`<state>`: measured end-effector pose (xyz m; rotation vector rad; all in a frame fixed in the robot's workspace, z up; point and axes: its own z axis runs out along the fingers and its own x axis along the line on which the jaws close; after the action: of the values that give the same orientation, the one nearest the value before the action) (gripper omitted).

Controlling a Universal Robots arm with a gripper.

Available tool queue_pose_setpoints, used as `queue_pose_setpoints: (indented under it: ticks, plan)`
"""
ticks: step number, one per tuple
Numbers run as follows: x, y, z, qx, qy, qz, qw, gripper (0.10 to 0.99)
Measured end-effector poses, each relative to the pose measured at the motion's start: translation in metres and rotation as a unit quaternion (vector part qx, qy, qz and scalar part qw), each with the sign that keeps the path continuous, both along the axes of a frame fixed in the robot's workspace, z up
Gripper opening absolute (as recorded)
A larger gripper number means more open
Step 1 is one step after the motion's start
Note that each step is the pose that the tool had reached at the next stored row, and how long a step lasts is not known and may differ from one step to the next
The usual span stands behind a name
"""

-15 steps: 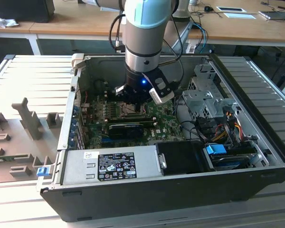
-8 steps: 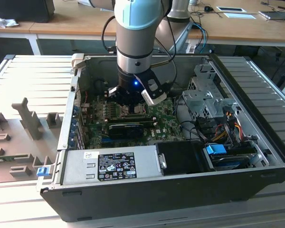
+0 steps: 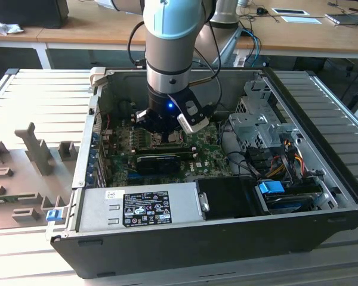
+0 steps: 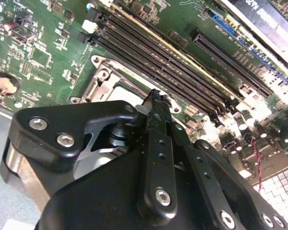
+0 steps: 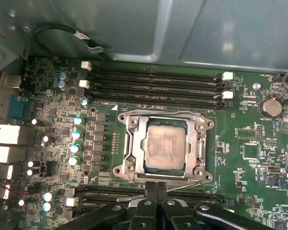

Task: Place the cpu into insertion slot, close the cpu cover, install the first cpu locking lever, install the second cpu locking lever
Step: 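Install the second cpu locking lever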

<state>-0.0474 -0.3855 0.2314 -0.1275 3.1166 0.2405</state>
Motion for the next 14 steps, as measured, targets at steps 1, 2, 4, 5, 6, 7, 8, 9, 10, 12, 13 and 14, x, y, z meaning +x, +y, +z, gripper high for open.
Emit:
queue_pose_setpoints:
  ticks: [1,2,4,5,6,7,8,9,10,12,13,14]
  plan:
    - [0.0000,0.0000,0.0000,0.0000,0.0000,0.000,1.0000,0.106]
    - [0.0000,0.0000,-0.0001,0.0000,0.0000,0.000,1.0000,0.106]
    - [0.0000,0.0000,-0.0002,0.0000,0.0000,0.000,1.0000,0.106]
    - [0.0000,0.0000,-0.0003,0.0000,0.0000,0.000,1.0000,0.106]
    - [0.0000,0.0000,-0.0003,0.0000,0.0000,0.000,1.0000,0.106]
    - [0.0000,0.0000,-0.0004,0.0000,0.0000,0.000,1.0000,0.106]
    - [0.0000,0.0000,-0.0005,0.0001,0.0000,0.000,1.0000,0.106]
    - [0.0000,0.0000,-0.0005,0.0001,0.0000,0.000,1.0000,0.106]
    - [0.0000,0.0000,-0.0006,0.0001,0.0000,0.000,1.0000,0.106]
    - [-0.0001,0.0000,-0.0008,0.0002,0.0000,0.000,1.0000,0.106]
    - [-0.0001,-0.0001,-0.0009,0.0003,0.0000,0.000,1.0000,0.106]
    - [-0.0001,-0.0002,-0.0010,0.0004,0.0000,0.000,1.0000,0.106]
